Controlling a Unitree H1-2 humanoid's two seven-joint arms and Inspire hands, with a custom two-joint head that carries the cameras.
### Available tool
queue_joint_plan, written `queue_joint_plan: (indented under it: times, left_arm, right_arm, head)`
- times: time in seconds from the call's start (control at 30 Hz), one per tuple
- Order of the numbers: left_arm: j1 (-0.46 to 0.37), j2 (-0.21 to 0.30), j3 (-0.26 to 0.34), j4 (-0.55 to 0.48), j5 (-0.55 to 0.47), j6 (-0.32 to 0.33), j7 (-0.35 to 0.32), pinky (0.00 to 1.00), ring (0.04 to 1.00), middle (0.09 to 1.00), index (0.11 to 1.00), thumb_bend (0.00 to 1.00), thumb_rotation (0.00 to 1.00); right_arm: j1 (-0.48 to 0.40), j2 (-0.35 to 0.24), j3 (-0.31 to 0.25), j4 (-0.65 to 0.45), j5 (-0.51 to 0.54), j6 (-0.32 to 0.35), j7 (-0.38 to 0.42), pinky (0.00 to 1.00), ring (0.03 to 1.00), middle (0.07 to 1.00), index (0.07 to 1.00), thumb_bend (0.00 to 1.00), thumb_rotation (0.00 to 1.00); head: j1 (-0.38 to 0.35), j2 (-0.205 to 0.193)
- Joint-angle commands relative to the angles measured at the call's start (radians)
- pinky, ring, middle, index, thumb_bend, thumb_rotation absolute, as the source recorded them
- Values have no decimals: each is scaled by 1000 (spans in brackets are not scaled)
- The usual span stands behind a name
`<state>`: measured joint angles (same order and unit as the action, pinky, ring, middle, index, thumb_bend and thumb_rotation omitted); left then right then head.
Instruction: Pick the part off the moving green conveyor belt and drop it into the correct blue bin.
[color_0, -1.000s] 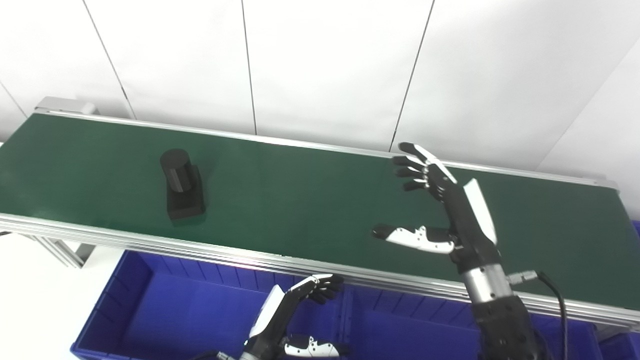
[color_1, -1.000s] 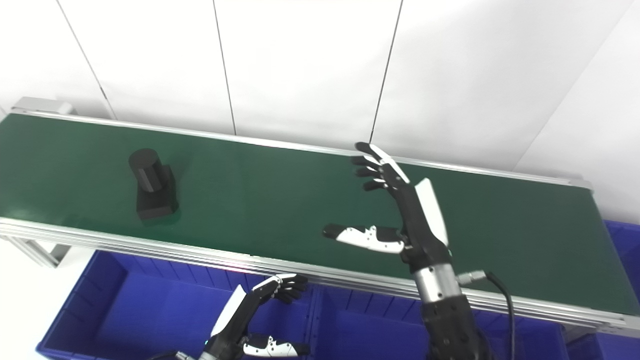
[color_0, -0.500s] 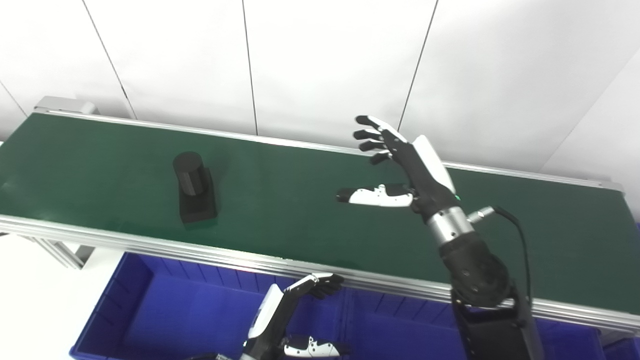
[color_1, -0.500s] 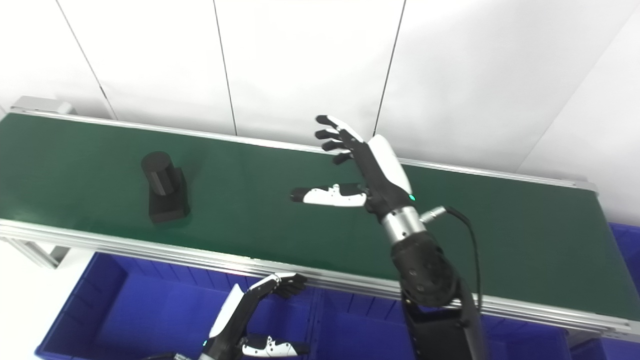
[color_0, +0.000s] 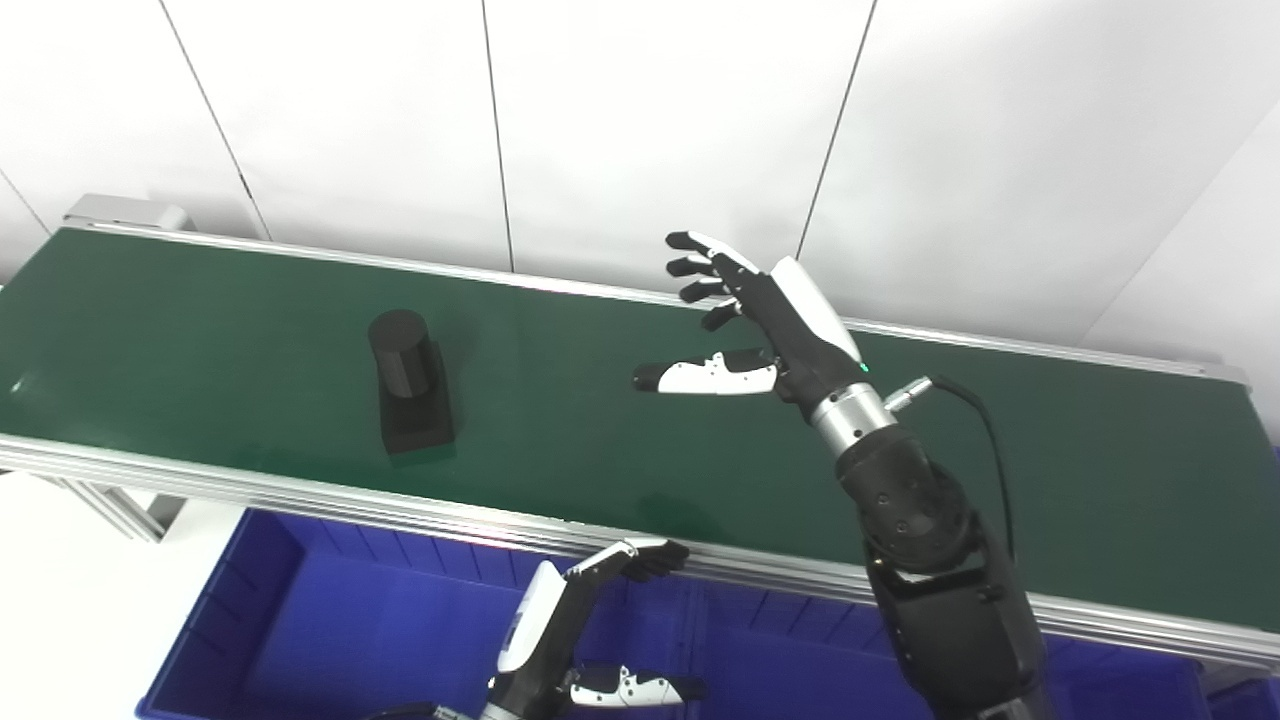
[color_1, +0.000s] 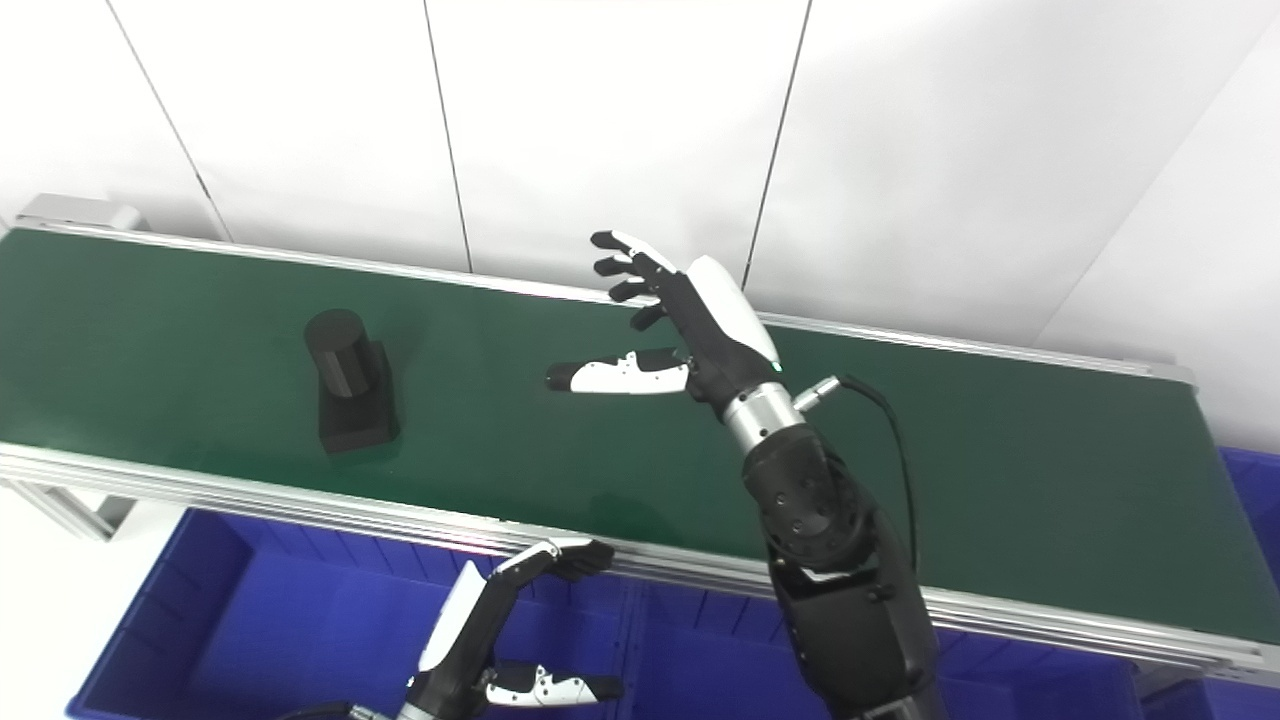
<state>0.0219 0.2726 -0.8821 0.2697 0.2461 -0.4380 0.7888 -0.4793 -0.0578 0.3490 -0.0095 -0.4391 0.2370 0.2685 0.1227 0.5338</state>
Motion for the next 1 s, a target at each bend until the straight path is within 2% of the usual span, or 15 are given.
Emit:
queue_joint_plan:
  times: [0.0,0.1,0.23,0.4,0.53,0.63,0.97]
  left_arm:
    - [18,2,29,-59,-28,-32,-49,612,682,724,732,851,365]
    - [53,2,70,-104,-75,-32,-136,599,672,730,740,851,371]
    - [101,-15,134,-137,-120,-32,-221,572,649,714,729,873,376]
    - [144,-34,199,-167,-131,-32,-292,569,652,709,724,880,381]
    - [166,-42,232,-187,-108,-32,-317,581,658,710,727,872,387]
    - [175,-44,249,-190,-91,-32,-333,587,666,715,728,873,396]
    - [188,-61,267,-187,-70,-32,-348,577,664,718,724,875,409]
  right_arm:
    - [-62,19,8,-1,-9,-1,-3,615,745,825,903,827,446]
    - [-84,28,23,36,-22,-1,-5,608,741,824,898,841,461]
    - [-112,41,41,76,-37,12,1,616,744,819,902,845,471]
    - [-143,58,59,127,-41,8,6,613,754,837,910,852,469]
    - [-166,69,77,171,-54,-4,-1,615,755,842,906,860,483]
    - [-184,85,93,195,-71,15,-5,617,756,846,903,867,484]
    - [-255,137,116,330,-88,-8,-15,662,795,857,909,887,497]
  head:
    - [3,0]
    - [5,1]
    - [0,2]
    - [-3,3]
    - [-11,4]
    - [-16,5]
    - [-11,3]
